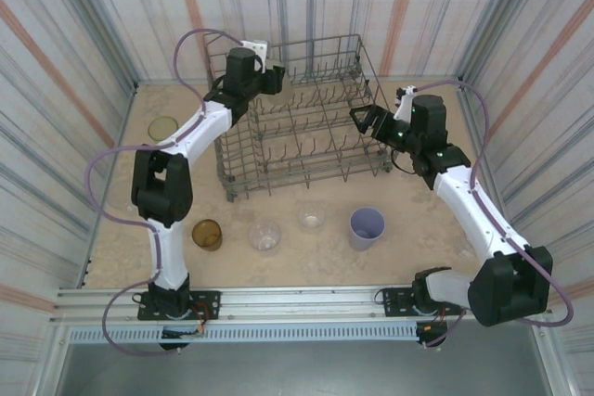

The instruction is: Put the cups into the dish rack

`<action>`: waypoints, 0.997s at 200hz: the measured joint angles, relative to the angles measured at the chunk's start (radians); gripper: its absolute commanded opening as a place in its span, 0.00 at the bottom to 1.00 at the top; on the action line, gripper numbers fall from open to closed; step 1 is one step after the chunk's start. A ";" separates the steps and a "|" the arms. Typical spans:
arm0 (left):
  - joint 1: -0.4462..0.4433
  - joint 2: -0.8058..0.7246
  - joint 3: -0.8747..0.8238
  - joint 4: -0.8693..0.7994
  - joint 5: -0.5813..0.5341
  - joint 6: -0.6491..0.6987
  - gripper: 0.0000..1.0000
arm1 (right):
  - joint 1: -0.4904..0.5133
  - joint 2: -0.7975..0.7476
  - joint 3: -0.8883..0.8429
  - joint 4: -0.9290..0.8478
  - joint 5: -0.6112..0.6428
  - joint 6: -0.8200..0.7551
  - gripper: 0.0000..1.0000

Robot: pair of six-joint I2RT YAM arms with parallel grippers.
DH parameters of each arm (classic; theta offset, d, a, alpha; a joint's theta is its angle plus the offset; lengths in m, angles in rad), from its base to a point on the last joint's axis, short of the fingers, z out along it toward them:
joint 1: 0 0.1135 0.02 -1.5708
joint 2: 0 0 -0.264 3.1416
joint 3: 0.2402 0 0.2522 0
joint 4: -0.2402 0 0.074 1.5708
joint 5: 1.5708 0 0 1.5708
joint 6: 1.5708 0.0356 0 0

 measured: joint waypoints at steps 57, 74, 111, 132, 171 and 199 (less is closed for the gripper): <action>0.000 0.066 0.027 -0.013 -0.013 0.018 0.13 | -0.009 -0.018 0.000 -0.004 0.000 -0.002 0.99; 0.000 0.084 0.041 -0.014 -0.016 0.028 0.13 | -0.013 -0.018 0.000 -0.007 0.001 -0.003 0.99; 0.000 0.111 0.047 -0.014 -0.019 0.041 0.13 | -0.019 -0.018 -0.002 -0.008 0.000 -0.003 0.99; 0.000 0.117 0.047 -0.014 -0.019 0.050 0.13 | -0.019 -0.018 -0.002 -0.008 0.000 -0.003 0.99; -0.001 0.129 0.047 -0.006 -0.018 0.069 0.13 | -0.019 -0.018 -0.006 -0.008 0.000 -0.003 0.99; -0.003 0.138 0.047 0.003 -0.019 0.086 0.13 | -0.019 -0.018 -0.014 -0.009 0.001 -0.003 0.99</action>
